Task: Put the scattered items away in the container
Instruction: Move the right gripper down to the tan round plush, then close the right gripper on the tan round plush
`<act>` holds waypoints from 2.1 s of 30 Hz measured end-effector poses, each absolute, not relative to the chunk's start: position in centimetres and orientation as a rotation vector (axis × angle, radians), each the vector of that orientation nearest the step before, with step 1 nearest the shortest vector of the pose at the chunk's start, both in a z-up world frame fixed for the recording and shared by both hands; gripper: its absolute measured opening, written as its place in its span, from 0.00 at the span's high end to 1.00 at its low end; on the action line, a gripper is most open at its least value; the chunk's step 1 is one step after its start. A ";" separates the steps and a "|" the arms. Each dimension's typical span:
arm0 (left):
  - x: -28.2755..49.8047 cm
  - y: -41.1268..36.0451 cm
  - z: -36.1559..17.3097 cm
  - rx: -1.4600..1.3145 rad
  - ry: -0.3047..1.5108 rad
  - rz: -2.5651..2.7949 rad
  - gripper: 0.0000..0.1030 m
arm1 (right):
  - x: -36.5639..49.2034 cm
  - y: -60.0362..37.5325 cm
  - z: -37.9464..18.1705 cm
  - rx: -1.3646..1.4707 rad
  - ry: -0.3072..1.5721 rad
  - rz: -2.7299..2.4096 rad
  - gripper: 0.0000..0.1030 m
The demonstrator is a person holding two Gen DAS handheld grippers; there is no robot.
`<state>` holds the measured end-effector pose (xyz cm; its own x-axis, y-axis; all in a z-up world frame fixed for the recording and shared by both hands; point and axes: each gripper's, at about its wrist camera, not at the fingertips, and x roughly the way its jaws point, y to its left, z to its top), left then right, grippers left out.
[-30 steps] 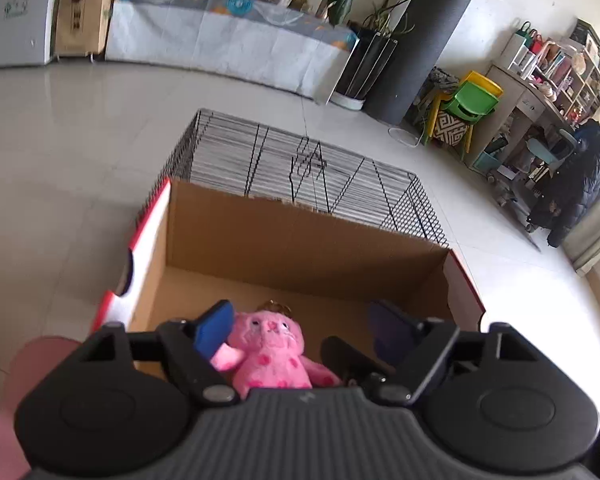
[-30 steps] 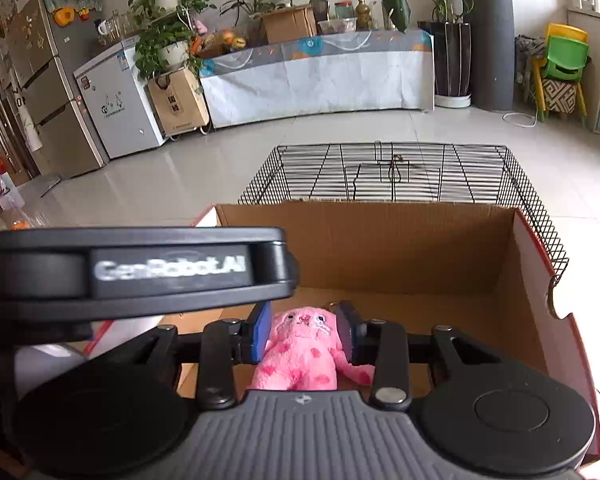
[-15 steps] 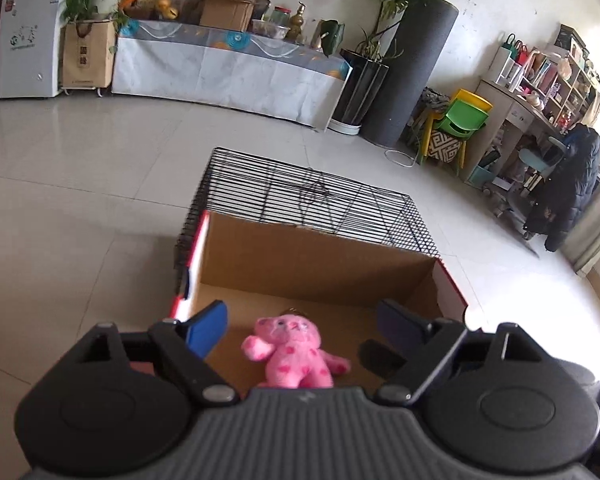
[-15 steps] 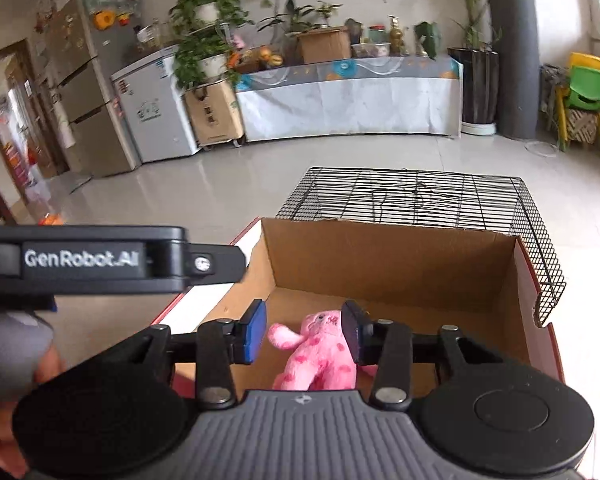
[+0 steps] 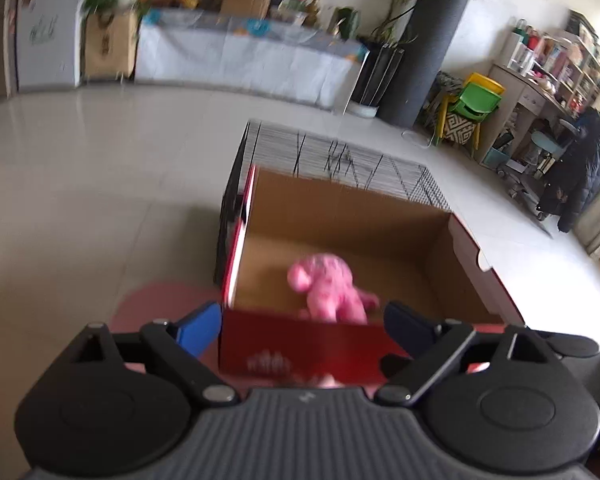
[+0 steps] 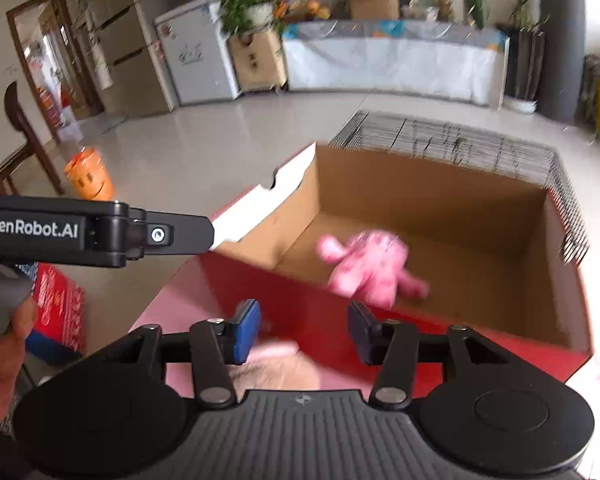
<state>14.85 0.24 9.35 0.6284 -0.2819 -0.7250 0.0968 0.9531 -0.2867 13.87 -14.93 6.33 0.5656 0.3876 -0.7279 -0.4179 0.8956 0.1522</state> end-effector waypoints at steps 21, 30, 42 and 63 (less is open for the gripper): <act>17.2 -0.9 -0.1 -0.276 1.134 -0.225 0.10 | 13.8 -12.3 -0.9 -0.157 1.017 0.590 0.30; 18.0 -1.5 -1.6 -0.276 1.159 -0.224 0.12 | 14.6 -12.1 -2.7 -0.146 1.040 0.573 0.30; 18.6 -1.5 -3.3 -0.325 1.171 -0.274 0.36 | 15.6 -12.6 -3.6 -0.076 1.044 0.583 0.33; 17.0 -1.9 -1.2 -0.254 1.114 -0.293 0.39 | 15.1 -12.6 -2.4 -0.096 1.001 0.605 0.38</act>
<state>17.04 -1.93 -1.21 0.4101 -0.3554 -0.8399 0.1038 0.9332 -0.3442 15.08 -12.56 -2.40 0.3905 0.4328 -0.8125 -0.5182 0.8329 0.1946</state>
